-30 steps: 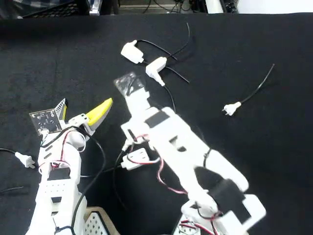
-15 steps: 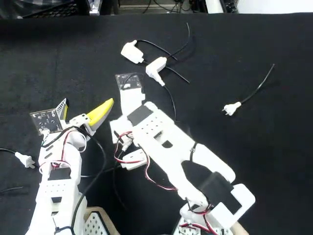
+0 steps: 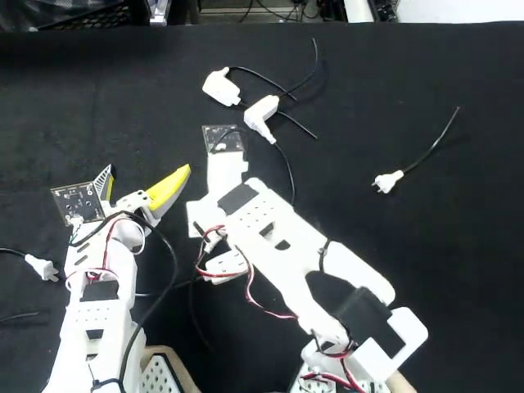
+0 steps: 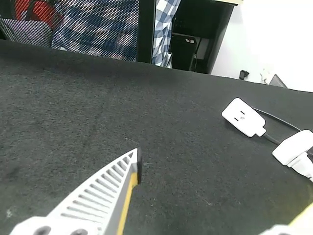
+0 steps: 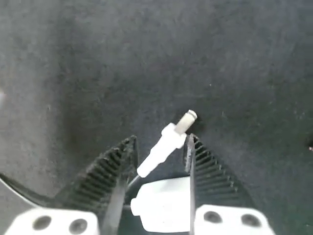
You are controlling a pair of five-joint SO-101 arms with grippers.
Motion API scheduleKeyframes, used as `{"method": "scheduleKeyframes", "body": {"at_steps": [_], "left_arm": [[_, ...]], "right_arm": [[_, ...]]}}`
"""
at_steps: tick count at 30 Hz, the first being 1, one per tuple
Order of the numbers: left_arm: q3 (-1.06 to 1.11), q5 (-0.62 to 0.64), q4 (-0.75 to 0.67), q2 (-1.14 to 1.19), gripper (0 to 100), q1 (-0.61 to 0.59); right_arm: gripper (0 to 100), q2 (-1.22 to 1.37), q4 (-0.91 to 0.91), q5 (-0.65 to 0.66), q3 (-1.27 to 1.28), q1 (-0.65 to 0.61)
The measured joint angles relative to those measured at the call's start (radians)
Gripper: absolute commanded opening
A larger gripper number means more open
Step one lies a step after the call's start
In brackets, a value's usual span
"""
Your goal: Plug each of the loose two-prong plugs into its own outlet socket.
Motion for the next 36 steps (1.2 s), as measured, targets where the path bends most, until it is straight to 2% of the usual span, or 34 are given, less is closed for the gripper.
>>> {"method": "scheduleKeyframes", "body": {"at_steps": [11,17,20,22,25,29,36], "left_arm": [[0.0,0.0,0.0,0.0,52,0.0],[0.0,0.0,0.0,0.0,52,0.0],[0.0,0.0,0.0,0.0,52,0.0],[0.0,0.0,0.0,0.0,52,0.0],[0.0,0.0,0.0,0.0,52,0.0],[0.0,0.0,0.0,0.0,52,0.0],[0.0,0.0,0.0,0.0,52,0.0]], "right_arm": [[15.9,0.012,0.029,0.0,0.015,-0.002],[15.9,0.166,0.015,-0.005,-0.031,-0.005],[15.8,0.258,0.066,-0.006,-0.117,-0.003],[13.0,0.311,0.112,-0.006,-0.186,-0.005],[2.7,0.4,0.173,-0.006,-0.284,-0.006],[1.4,0.476,0.264,-0.006,-0.387,0.005],[1.1,0.488,0.282,-0.006,-0.405,0.006]]}}
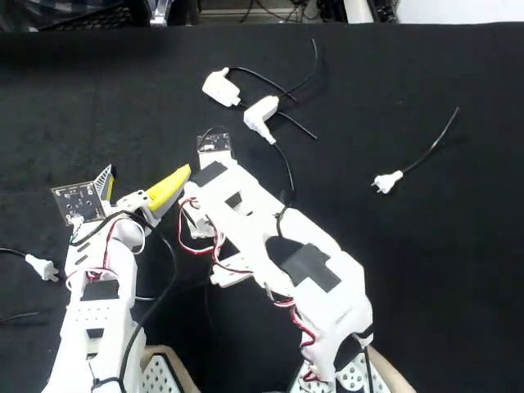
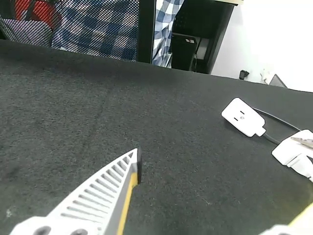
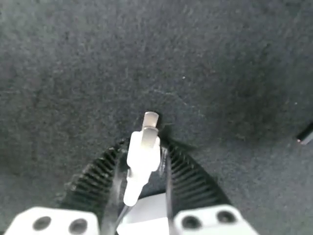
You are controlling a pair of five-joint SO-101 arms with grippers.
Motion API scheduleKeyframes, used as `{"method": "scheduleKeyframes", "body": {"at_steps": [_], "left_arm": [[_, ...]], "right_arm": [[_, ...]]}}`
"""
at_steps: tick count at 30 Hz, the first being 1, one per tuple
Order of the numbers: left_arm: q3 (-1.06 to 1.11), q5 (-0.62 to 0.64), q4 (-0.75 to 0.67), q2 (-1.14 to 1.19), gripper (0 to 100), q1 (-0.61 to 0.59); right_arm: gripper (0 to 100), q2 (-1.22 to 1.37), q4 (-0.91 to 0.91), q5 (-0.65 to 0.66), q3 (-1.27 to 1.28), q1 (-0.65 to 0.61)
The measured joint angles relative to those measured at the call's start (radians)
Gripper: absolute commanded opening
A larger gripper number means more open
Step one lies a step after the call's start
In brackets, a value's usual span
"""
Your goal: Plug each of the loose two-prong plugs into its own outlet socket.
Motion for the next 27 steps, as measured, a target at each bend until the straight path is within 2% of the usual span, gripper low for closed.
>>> {"method": "scheduleKeyframes", "body": {"at_steps": [3,6,13,17,22,27], "left_arm": [[0.0,0.0,0.0,0.0,52,0.0],[0.0,0.0,0.0,0.0,52,0.017],[0.0,0.0,0.0,0.0,52,0.031],[0.0,0.003,0.0,0.0,52,0.031],[0.0,0.002,-0.003,0.003,52,0.029],[0.0,0.002,-0.003,0.005,52,0.031]], "right_arm": [[1.1,0.0,0.0,0.008,0.0,0.002],[1.2,0.0,0.0,0.107,-0.006,0.003],[1.2,0.011,0.015,0.609,-0.063,0.048],[1.2,-0.023,0.078,0.721,-0.137,0.095],[1.2,-0.206,0.103,0.844,-0.15,0.172],[1.2,-0.433,0.103,0.959,-0.129,0.163]]}}
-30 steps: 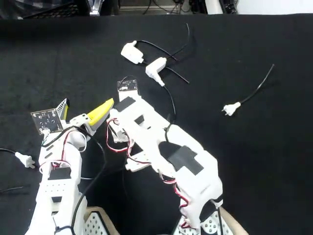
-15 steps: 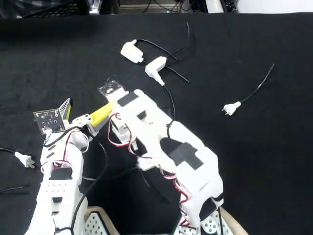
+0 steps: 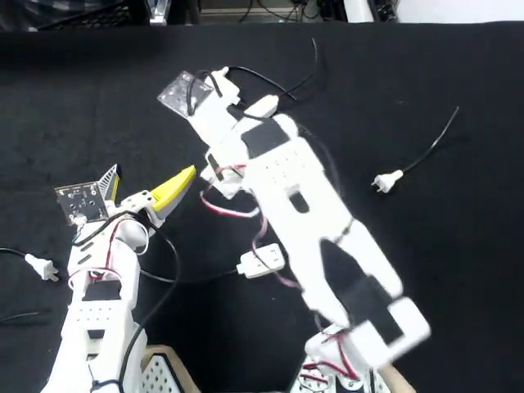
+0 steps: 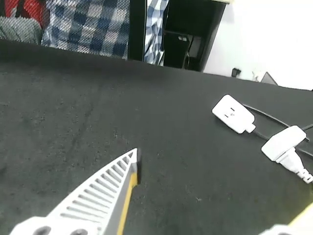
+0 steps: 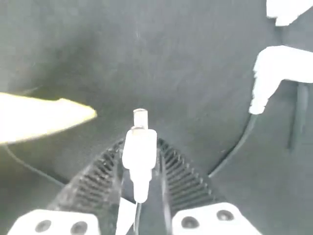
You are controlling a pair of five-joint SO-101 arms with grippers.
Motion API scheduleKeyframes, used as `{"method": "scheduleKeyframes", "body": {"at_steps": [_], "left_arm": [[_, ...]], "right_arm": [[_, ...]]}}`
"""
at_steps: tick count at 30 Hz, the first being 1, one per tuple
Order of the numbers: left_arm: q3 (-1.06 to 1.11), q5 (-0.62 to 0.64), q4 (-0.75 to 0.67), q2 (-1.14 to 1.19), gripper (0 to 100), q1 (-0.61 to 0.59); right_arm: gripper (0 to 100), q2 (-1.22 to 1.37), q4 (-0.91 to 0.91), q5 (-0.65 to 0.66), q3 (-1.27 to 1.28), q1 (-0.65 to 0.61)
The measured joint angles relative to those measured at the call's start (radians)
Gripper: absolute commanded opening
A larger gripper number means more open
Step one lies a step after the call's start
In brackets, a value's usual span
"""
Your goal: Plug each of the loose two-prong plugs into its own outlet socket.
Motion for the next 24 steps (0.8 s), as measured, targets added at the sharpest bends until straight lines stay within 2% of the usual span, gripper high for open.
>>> {"method": "scheduleKeyframes", "body": {"at_steps": [5,12,15,19,24], "left_arm": [[0.0,0.0,0.0,0.0,52,0.0],[0.002,0.0,-0.048,0.0,52,0.005],[0.009,0.0,-0.107,0.0,52,0.026],[0.011,-0.006,-0.107,0.0,52,0.084],[0.011,-0.109,-0.094,0.0,52,0.146]], "right_arm": [[1.2,-0.172,0.002,0.018,0.14,-0.037],[1.2,-0.213,-0.094,0.02,0.356,-0.038],[1.2,-0.213,-0.11,0.02,0.362,-0.044],[1.2,-0.213,-0.117,0.02,0.37,-0.089],[1.2,-0.219,-0.117,0.02,0.37,-0.132]]}}
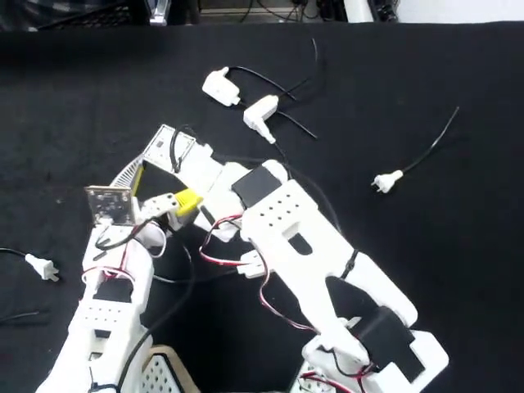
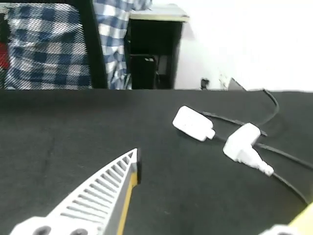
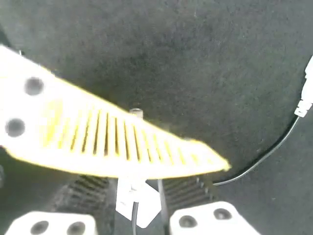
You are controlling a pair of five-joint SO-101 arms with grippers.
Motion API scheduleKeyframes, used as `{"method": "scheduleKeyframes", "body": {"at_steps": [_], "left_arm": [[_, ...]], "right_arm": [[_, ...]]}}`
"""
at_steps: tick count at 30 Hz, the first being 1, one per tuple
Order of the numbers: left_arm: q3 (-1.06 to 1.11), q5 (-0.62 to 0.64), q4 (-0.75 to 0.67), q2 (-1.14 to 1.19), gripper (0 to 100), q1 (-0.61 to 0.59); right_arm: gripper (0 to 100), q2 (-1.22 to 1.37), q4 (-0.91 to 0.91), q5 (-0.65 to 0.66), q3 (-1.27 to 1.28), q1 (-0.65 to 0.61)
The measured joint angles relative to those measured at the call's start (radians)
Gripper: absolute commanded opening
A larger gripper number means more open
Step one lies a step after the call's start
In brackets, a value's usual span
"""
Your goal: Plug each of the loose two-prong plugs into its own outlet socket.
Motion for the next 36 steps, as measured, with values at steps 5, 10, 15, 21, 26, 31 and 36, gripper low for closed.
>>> {"method": "scheduleKeyframes", "body": {"at_steps": [5,10,15,21,26,31,36], "left_arm": [[0.0,-0.017,0.014,-0.006,52,0.015],[0.002,-0.017,0.008,-0.015,52,0.021],[0.003,-0.017,0.008,-0.017,52,0.02],[0.003,-0.018,0.015,-0.015,52,0.018],[0.003,-0.02,0.015,-0.012,52,0.018],[0.003,-0.02,0.015,-0.012,52,0.018],[0.003,-0.02,0.015,-0.012,52,0.018]], "right_arm": [[1.2,-0.003,0.066,0.0,-0.071,-0.003],[1.2,-0.002,0.213,0.002,-0.203,-0.003],[1.2,0.0,0.348,0.003,-0.308,-0.003],[1.2,-0.002,0.394,0.003,-0.376,-0.003],[1.2,-0.003,0.396,0.003,-0.381,-0.003],[1.2,-0.003,0.396,0.003,-0.381,-0.003],[1.2,-0.003,0.396,-0.035,-0.381,-0.003]]}}
